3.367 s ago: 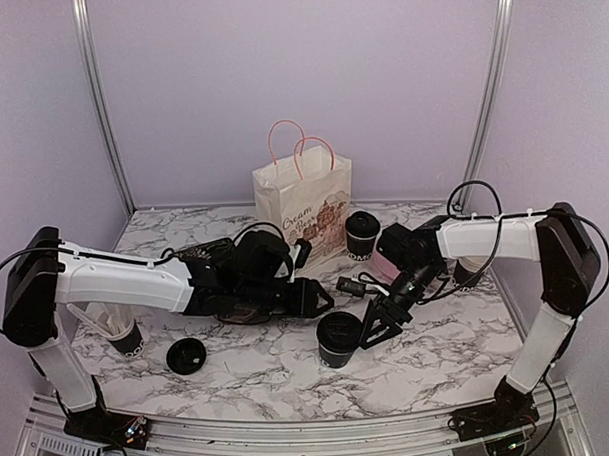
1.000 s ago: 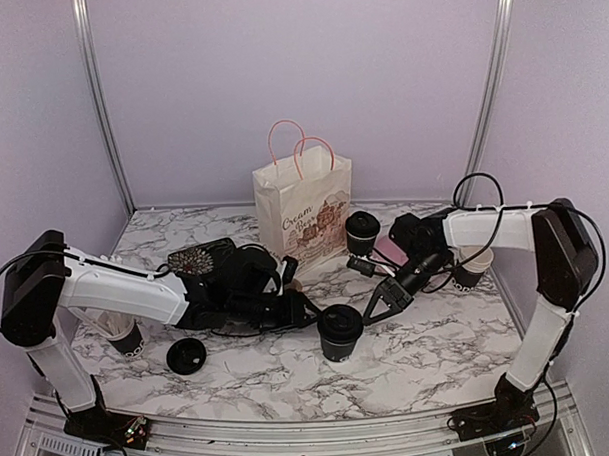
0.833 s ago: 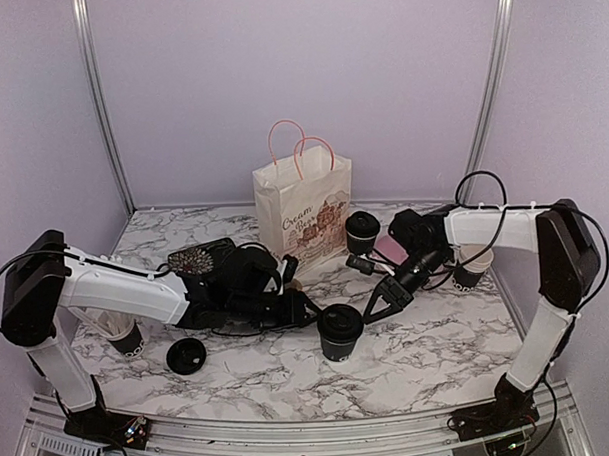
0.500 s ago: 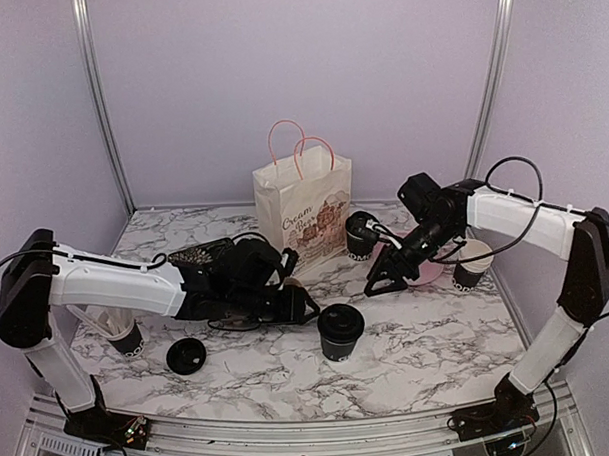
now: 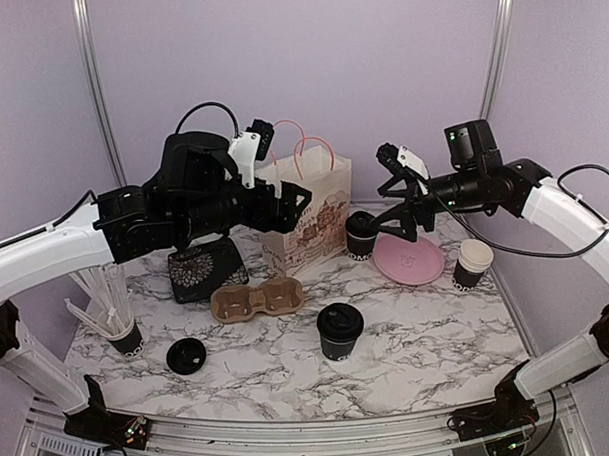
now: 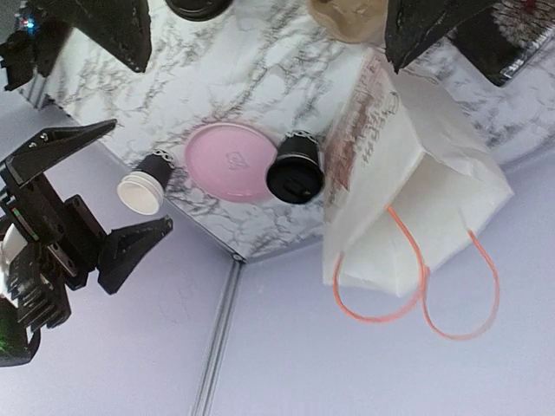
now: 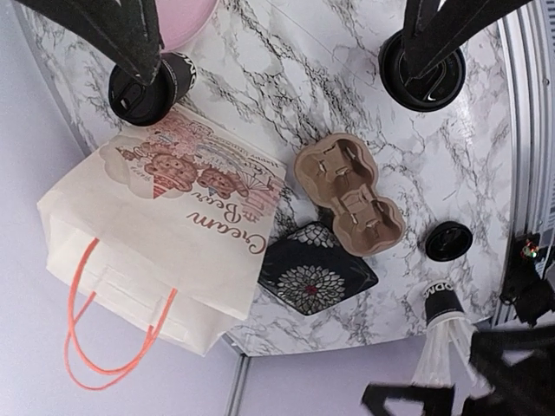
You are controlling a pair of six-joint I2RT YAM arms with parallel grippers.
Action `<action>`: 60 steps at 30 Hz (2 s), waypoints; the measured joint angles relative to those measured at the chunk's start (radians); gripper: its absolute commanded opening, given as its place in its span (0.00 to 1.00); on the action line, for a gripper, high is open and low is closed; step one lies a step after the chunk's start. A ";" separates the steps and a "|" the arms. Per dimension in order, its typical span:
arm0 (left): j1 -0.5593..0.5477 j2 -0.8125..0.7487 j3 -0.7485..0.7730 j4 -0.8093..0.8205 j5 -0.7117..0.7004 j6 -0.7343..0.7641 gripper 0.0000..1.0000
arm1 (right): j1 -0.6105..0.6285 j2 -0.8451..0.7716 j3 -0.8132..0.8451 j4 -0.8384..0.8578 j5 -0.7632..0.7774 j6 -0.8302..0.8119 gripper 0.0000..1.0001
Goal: Pack the takeout coffee
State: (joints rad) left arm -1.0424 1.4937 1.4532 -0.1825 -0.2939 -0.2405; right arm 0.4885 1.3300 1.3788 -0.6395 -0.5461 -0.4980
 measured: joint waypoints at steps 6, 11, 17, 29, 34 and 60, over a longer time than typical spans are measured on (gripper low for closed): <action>0.011 -0.088 -0.039 0.025 -0.198 0.119 0.99 | 0.052 0.052 -0.003 -0.043 -0.048 -0.137 0.81; 0.027 -0.102 -0.113 0.046 -0.264 0.229 0.99 | 0.199 0.142 -0.005 -0.135 0.024 -0.251 0.99; 0.045 -0.213 -0.286 0.151 -0.327 0.280 0.99 | 0.286 0.193 -0.021 -0.209 0.081 -0.328 0.99; 0.086 -0.277 -0.308 0.181 -0.282 0.320 0.99 | 0.312 0.335 -0.006 -0.286 0.139 -0.368 0.98; 0.086 -0.280 -0.312 0.185 -0.259 0.325 0.99 | 0.314 0.357 0.011 -0.306 0.146 -0.369 0.89; 0.087 -0.269 -0.312 0.185 -0.238 0.335 0.99 | 0.330 0.387 0.051 -0.373 0.177 -0.348 0.68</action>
State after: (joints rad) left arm -0.9554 1.2247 1.1412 0.0021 -0.5316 0.0944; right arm 0.8185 1.7172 1.4296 -1.0130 -0.3691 -0.8463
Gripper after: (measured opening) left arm 0.988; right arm 0.714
